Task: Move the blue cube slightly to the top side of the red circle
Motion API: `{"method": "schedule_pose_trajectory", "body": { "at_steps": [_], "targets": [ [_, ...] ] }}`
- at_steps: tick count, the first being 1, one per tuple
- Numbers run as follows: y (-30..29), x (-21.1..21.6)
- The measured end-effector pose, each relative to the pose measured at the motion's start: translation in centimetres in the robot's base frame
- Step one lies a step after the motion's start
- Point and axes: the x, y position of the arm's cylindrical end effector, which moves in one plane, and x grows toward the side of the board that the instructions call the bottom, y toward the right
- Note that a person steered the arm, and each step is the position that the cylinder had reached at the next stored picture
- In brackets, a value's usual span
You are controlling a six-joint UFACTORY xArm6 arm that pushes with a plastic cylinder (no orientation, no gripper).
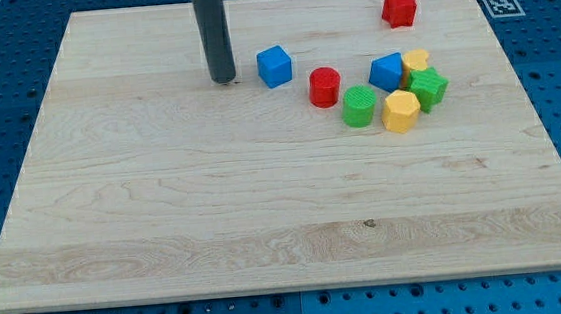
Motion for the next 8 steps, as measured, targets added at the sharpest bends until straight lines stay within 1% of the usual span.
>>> {"method": "schedule_pose_trajectory", "body": {
  "at_steps": [1, 3, 6, 7, 8],
  "targets": [
    [1.5, -1.3],
    [5.3, -1.5],
    [3.4, -1.4],
    [2.8, -0.9],
    [1.7, 0.6]
  ]
}}
